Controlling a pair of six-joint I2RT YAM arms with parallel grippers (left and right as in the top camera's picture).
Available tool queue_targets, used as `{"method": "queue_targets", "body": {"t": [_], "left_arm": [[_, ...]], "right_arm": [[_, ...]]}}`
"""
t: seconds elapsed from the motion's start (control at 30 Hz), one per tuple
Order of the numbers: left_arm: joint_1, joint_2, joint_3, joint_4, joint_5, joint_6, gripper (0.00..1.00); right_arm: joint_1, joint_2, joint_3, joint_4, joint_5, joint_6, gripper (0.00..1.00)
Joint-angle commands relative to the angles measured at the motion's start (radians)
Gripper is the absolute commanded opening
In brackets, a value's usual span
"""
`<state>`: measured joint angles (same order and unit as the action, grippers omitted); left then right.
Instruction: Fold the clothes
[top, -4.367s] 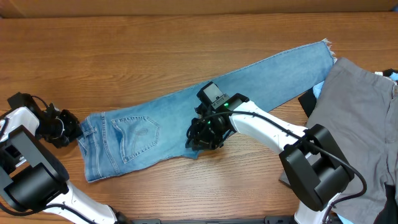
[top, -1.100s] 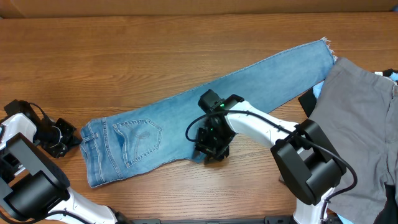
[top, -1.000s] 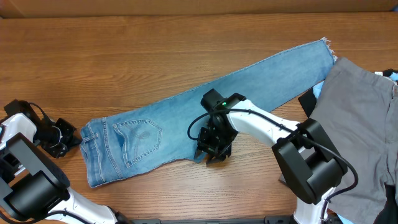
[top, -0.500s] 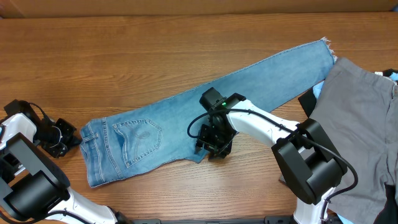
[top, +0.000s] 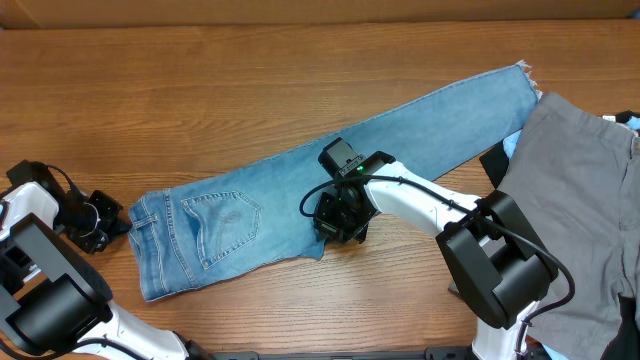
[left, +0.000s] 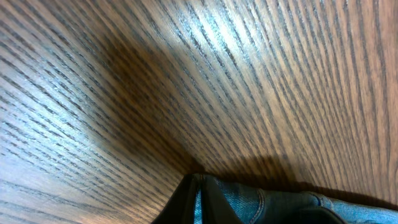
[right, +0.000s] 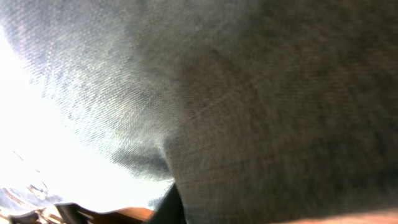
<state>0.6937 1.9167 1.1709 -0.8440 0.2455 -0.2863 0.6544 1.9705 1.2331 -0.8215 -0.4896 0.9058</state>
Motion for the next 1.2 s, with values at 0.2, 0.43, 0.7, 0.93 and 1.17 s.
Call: {"method": "queue_targets", "body": {"t": [0.2, 0.43, 0.7, 0.93, 1.17], "left_arm": [[0.000, 0.051, -0.042, 0.019, -0.078, -0.010, 0.04], [0.000, 0.051, -0.042, 0.030, -0.089, -0.011, 0.04], [0.000, 0.051, -0.039, 0.033, -0.017, -0.008, 0.08], [-0.003, 0.050, 0.031, 0.005, 0.385, 0.268, 0.23], [-0.021, 0.050, 0.053, -0.062, 0.603, 0.548, 0.39]], "right_arm": [[-0.068, -0.021, -0.007, -0.159, 0.005, -0.141, 0.04], [-0.121, -0.028, -0.007, -0.232, 0.059, -0.207, 0.06], [-0.119, -0.033, -0.006, -0.176, 0.016, -0.234, 0.31], [-0.145, -0.130, 0.031, -0.193, 0.022, -0.287, 0.38], [-0.145, -0.245, 0.065, -0.175, 0.045, -0.348, 0.50]]}}
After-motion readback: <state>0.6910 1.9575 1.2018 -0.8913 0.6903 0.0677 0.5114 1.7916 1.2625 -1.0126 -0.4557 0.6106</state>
